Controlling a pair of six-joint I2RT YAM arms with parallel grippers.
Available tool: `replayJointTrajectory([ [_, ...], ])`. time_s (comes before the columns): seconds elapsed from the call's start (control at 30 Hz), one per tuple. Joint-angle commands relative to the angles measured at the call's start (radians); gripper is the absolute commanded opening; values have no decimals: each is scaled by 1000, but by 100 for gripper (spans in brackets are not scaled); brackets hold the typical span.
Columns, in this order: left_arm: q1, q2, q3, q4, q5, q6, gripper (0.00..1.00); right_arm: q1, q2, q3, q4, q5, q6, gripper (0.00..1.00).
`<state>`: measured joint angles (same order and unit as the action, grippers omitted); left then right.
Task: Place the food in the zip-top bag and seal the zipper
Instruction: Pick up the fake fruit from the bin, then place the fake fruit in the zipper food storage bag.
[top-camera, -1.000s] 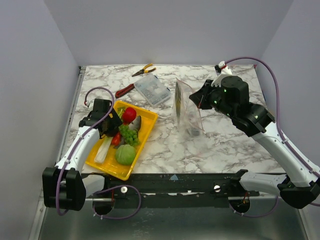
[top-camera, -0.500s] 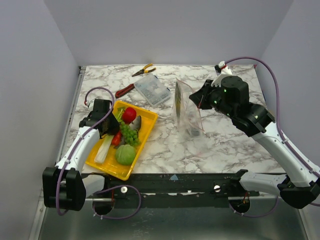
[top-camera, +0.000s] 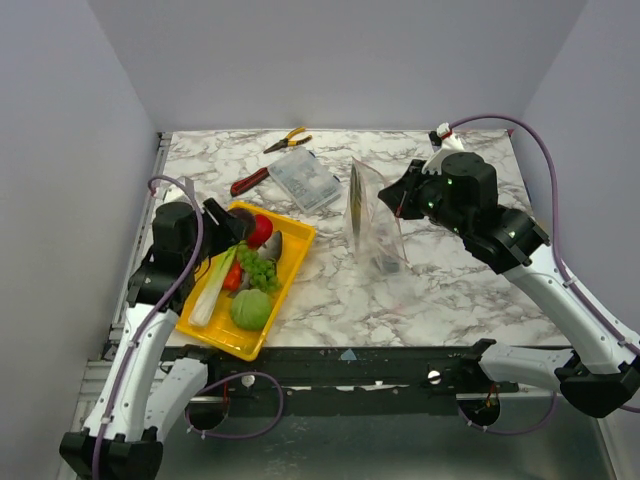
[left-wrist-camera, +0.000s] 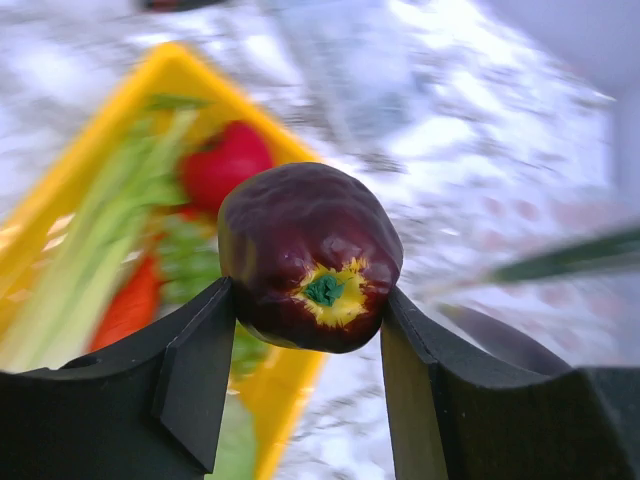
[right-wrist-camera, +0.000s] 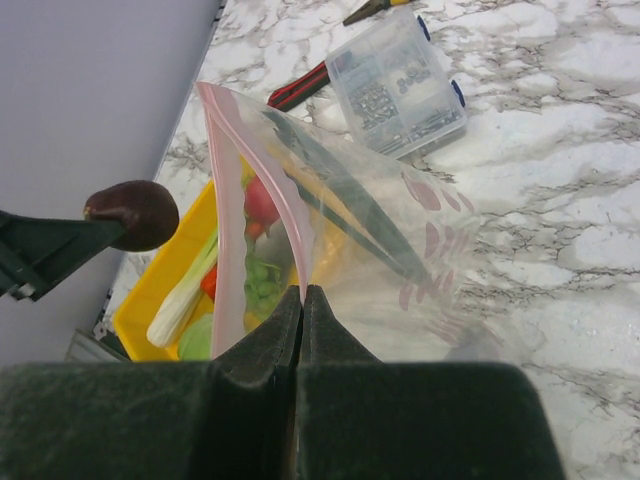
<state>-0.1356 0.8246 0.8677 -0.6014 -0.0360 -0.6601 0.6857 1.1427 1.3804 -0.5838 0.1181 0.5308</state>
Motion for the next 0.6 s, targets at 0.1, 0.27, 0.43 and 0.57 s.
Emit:
replayJointTrajectory([
  [0.1, -293, -77, 64, 439, 470, -60, 0, -2, -4, -12, 41, -19, 11, 1],
  [0.27, -520, -62, 72, 738, 465, -38, 0, -2, -6, -11, 45, -33, 20, 1],
  [0.43, -654, 43, 149, 798, 432, 66, 0, -2, -7, -5, 46, -47, 24, 1],
  [0.57, -720, 121, 198, 805, 412, 113, 0, -2, -15, -4, 39, -42, 26, 1],
])
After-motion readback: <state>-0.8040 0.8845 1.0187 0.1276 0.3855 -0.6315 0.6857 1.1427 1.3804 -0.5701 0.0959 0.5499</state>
